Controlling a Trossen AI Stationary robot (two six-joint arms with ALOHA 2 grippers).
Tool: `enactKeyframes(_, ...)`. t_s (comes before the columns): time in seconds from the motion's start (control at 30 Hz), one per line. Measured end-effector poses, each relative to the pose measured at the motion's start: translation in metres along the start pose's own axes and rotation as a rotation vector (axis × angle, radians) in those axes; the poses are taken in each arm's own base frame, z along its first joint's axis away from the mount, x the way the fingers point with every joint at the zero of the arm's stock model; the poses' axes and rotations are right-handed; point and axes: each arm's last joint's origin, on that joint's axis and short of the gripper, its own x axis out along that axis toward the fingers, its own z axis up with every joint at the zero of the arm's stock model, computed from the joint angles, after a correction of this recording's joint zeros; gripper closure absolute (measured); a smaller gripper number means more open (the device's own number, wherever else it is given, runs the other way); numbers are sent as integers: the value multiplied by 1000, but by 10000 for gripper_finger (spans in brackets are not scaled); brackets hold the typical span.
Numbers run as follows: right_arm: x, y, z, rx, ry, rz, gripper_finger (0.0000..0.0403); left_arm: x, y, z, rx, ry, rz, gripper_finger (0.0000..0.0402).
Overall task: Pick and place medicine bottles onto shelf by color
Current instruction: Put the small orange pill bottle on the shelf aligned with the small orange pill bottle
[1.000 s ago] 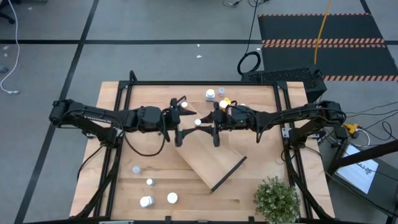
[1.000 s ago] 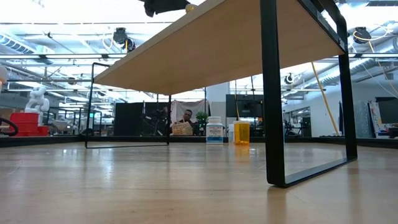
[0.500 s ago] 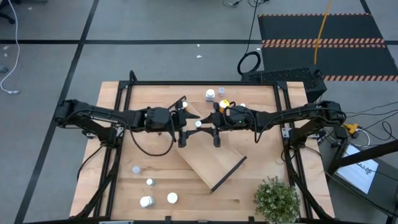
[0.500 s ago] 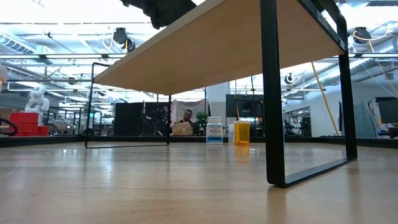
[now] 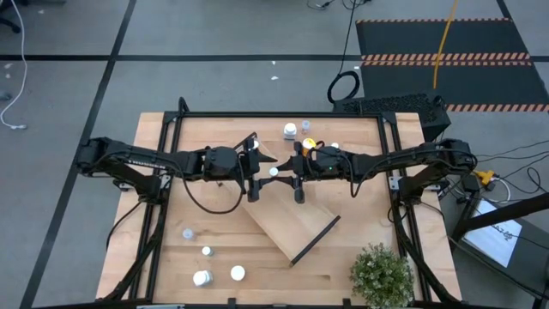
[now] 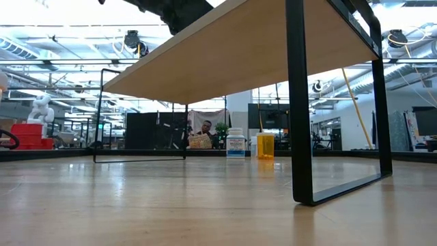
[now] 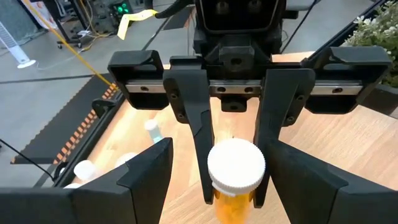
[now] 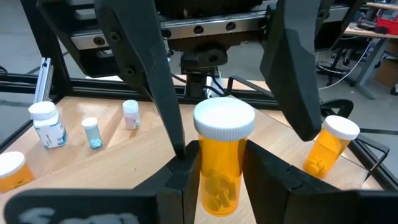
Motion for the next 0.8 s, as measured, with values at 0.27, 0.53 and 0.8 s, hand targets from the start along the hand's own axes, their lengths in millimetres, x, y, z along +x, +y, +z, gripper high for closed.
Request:
enactKeyframes(0.27,0,-1,0,-4,1,-2,300,0,0,0,-1,5,-7,165)
enactKeyframes(0.53,0,-1,0,-1,2,-2,300,0,-1,-2,0,16,-33,233)
enactKeyframes(0.8,0,-1,0,0,2,-2,300,0,-1,-2,1,18,-33,265)
